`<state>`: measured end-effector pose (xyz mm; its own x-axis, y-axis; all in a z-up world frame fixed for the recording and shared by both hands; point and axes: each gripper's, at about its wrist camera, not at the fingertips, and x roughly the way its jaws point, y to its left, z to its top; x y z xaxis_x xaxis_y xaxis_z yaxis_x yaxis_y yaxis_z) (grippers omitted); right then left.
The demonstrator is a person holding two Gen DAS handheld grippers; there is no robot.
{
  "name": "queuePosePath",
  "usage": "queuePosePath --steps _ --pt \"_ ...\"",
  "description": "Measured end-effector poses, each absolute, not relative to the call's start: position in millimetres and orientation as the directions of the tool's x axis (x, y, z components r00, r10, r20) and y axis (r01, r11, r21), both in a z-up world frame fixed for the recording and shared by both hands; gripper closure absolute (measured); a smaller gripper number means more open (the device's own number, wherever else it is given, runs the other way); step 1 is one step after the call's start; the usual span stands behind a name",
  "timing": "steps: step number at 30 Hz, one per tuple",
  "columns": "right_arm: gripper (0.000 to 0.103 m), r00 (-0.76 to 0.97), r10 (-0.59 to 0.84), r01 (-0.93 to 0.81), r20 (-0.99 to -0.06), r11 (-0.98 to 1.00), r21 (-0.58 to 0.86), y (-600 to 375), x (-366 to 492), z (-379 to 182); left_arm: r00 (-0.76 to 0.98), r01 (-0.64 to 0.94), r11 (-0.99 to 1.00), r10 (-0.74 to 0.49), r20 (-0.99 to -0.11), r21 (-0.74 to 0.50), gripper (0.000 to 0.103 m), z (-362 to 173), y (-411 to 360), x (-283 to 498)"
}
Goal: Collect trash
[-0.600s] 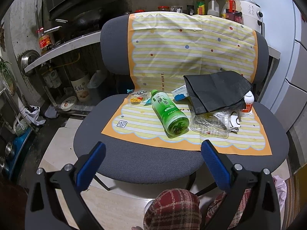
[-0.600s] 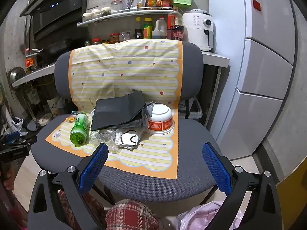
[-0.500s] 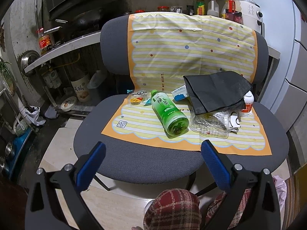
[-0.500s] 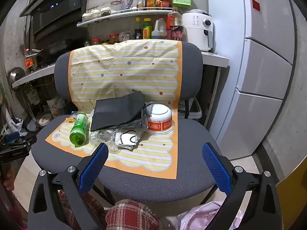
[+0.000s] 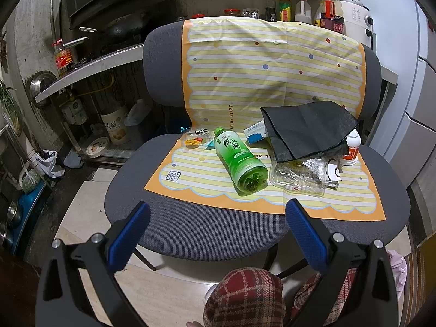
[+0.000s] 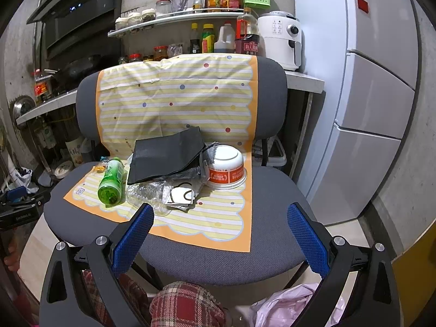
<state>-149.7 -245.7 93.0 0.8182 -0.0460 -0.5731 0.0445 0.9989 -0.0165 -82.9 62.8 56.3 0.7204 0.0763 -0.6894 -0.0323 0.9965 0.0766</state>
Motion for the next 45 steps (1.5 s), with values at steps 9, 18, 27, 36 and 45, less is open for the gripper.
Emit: queuePosePath --steps 9,18,27,36,45 --pt "0.006 0.82 -0.043 0.049 -0.571 0.999 -0.006 -243.7 -151.4 90.2 0.719 -0.036 0.997 0.077 -0.69 0.073 0.007 56.6 60.5 -84.4" --pt "0.006 0.822 -0.037 0.045 -0.568 0.999 -0.001 -246.3 -150.9 90.1 0.718 -0.035 0.997 0.076 -0.691 0.073 0.007 56.0 61.3 -83.8" --pt "0.006 0.852 -0.028 0.042 -0.523 0.999 0.016 -245.9 -152.8 86.0 0.718 -0.036 0.997 0.078 -0.691 0.075 0.007 55.8 61.0 -83.7" --pt "0.006 0.89 0.009 0.022 -0.456 0.998 0.062 -241.4 -145.4 82.5 0.701 -0.046 0.996 0.084 -0.708 0.074 0.007 47.1 64.7 -79.4" --pt "0.006 0.857 0.055 -0.044 -0.512 0.998 0.035 -222.2 -112.0 70.2 0.683 -0.044 0.998 0.065 -0.728 0.047 0.007 31.1 75.0 -62.8"
